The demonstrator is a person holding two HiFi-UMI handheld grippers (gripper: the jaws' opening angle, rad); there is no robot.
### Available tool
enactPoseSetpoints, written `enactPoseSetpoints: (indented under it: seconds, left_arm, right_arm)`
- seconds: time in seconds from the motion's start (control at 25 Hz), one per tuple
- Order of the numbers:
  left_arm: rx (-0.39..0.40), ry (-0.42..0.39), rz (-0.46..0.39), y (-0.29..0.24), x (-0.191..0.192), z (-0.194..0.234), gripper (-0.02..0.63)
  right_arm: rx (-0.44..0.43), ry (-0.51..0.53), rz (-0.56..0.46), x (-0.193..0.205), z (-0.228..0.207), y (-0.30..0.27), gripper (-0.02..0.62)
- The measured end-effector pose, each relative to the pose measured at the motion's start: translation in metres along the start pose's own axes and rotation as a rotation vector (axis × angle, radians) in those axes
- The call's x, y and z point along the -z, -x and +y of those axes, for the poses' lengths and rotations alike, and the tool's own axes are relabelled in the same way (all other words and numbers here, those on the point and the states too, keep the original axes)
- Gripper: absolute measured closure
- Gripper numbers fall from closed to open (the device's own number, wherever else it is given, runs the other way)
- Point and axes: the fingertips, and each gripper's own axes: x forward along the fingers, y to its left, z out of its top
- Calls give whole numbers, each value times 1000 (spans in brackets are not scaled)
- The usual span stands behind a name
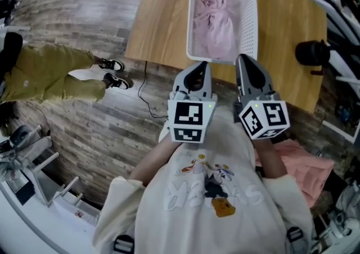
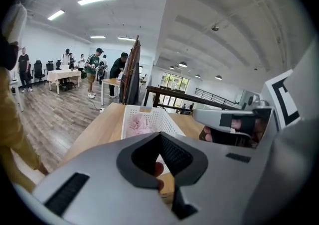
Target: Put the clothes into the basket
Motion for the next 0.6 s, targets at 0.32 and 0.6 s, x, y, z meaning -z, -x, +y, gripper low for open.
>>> enactPoseSetpoints:
  seconds: [0.32, 0.6]
  left_arm:
    - [-20, -55, -10, 18, 12, -31, 606]
    - [-9, -54, -3, 30, 13, -35, 606]
  right_arm:
    - [-32, -20, 44, 17, -6, 28, 571]
    - [-97, 3, 106, 26, 0, 30, 571]
